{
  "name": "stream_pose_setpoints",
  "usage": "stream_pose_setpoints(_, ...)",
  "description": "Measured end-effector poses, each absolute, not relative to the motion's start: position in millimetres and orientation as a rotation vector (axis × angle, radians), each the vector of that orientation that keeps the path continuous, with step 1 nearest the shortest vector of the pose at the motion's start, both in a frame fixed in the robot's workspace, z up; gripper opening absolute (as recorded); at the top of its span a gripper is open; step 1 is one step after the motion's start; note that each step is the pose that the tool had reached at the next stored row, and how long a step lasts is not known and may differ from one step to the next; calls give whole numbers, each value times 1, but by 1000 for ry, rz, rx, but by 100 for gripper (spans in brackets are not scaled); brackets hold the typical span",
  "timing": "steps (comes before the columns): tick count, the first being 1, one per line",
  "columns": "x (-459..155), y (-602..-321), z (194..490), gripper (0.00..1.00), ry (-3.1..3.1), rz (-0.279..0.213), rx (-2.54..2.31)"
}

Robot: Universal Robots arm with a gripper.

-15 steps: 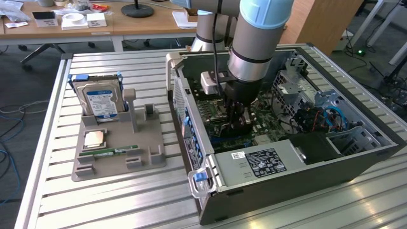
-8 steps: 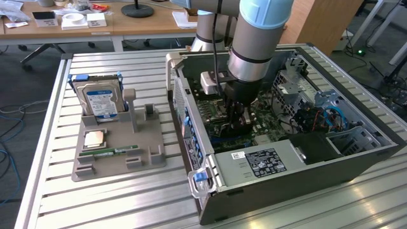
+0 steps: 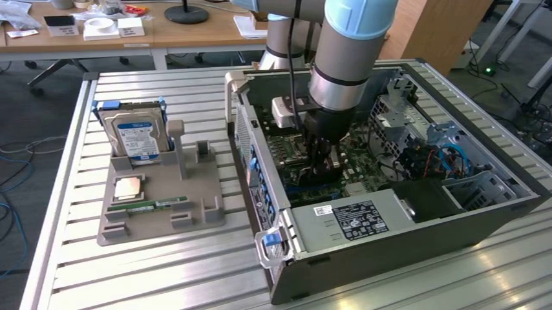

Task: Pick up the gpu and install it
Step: 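Insert the gpu into the slot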

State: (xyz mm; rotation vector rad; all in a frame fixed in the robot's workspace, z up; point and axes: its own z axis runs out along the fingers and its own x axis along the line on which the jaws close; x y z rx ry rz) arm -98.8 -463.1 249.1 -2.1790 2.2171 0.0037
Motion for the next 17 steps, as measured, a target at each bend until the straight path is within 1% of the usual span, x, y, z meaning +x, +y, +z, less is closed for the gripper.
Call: stream_pose_setpoints(17, -100, -463, 249, 25, 2217, 3, -2179)
